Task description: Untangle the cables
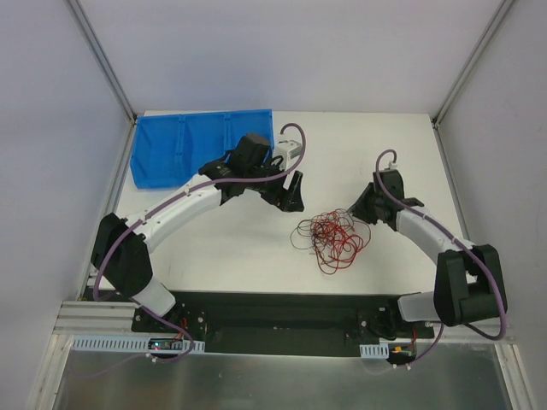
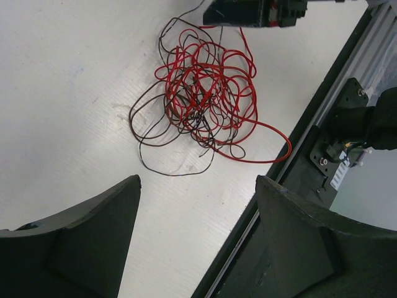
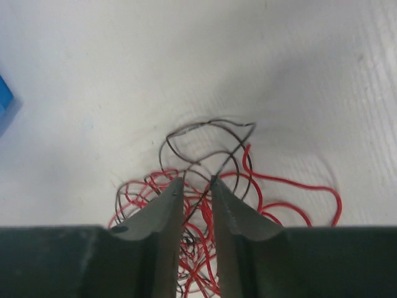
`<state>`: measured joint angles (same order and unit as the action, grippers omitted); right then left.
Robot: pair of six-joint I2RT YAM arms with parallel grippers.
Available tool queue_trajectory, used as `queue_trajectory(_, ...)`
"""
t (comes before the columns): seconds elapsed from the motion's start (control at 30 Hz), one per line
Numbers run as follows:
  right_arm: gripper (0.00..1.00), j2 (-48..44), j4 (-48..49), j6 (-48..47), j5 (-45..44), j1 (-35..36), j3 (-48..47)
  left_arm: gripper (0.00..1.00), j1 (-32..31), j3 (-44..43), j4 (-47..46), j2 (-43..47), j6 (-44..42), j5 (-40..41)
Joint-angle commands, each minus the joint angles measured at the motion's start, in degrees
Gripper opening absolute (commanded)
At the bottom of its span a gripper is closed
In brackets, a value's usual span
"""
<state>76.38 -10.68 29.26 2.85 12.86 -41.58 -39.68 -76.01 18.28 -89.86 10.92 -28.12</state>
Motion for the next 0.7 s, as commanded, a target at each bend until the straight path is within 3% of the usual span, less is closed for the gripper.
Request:
queue_trajectory(0.0,0.12,2.8,0.7,-3.8,-4.9,-2.0,-7.5,0.74,0.0,-1.3,-0.9,3.5,0.0,-1.5)
queue_trajectory(0.03,0.05,1.8,-1.3,-4.9,-5.7,-2.2,-8.8,0.74,0.1,-1.2,-1.0,3.9,-0.1,-1.1)
queue_trajectory(0.1,0.01,-2.4,-4.3,-8.1,-8.9,-2.1,-10.8,0.76,0.0,-1.2,-1.0,4.6,-0.4,-0.1)
queue_trajectory(0.33,0.01,-19.7,-14.4,-21.5,-10.6,-2.1,-26.1,0.79,0.0,-1.0,-1.0,7.4,-0.4,1.3)
queue_trajectory(0.53,0.00,-21.4,-19.8,-27.1,-4.9,-2.1,-47.0,0.81,0.1,1.7,-3.7,12.8,-1.0,6.2)
queue_trajectory(0.67,0.01,-21.1,-14.9,-25.8,4.2,-2.1,-56.2,0.82,0.0,4.6,-7.3,16.9,-2.6,9.7)
